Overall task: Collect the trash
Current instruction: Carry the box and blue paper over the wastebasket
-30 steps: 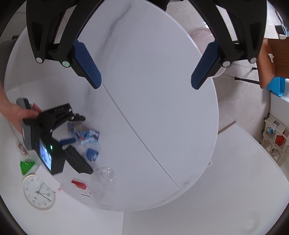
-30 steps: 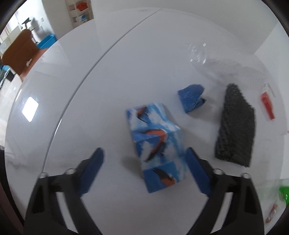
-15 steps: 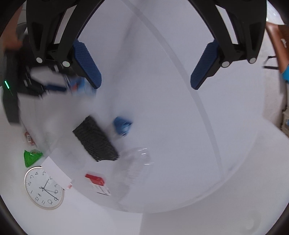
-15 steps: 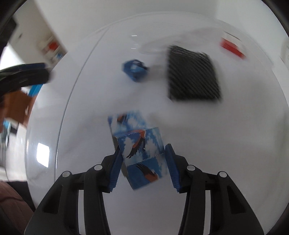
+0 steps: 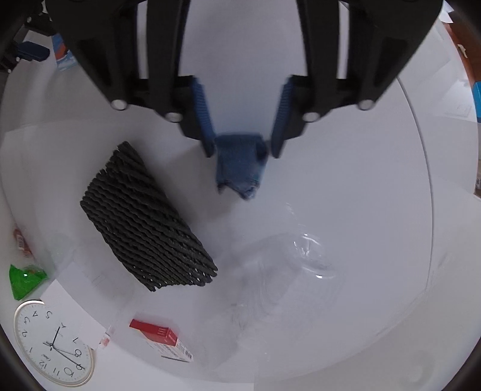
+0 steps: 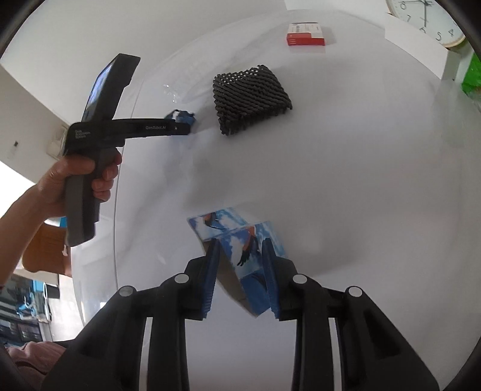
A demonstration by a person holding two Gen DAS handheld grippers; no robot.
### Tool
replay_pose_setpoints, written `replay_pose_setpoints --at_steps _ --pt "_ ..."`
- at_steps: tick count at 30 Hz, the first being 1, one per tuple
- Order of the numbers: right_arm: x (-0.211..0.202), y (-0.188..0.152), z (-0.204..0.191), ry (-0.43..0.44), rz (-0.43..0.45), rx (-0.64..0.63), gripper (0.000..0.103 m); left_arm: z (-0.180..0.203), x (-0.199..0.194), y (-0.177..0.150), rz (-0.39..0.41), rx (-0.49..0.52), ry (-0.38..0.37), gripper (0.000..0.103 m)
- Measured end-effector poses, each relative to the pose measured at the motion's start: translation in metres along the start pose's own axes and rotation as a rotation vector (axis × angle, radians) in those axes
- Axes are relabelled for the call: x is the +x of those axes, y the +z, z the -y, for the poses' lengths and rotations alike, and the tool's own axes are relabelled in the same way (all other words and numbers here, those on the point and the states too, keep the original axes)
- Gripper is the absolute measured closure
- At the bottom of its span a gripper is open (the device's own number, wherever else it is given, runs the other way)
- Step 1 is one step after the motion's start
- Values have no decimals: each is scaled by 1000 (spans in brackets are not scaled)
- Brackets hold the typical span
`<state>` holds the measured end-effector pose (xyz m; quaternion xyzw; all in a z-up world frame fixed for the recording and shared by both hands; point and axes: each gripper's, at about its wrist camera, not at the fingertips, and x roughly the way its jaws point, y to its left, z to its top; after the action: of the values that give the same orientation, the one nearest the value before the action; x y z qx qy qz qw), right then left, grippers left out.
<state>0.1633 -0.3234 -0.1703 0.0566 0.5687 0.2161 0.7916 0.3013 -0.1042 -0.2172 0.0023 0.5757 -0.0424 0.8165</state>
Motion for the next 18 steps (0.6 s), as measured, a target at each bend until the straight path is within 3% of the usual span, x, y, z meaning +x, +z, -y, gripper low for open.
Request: replay_pose_setpoints --at_steps 6,13,14,15,17,18 --pt "-3 1 0 9 1 8 78 -1 -15 -7 18 3 -12 70" --pt "-3 -3 -10 -12 -29 -28 74 -11 -51 -36 39 31 -20 70" --pt "-5 -4 -13 -11 -33 -39 63 -16 -58 -44 39 26 -21 70" --pt "-8 -5 -16 -13 -33 -52 43 -19 -63 -49 39 22 -21 70" --pt "-14 -3 -22 -57 -12 -96 20 -28 -74 -63 42 10 -22 70" --pt "-16 -2 -25 -91 -1 -129 15 -30 -78 -68 42 6 -22 70"
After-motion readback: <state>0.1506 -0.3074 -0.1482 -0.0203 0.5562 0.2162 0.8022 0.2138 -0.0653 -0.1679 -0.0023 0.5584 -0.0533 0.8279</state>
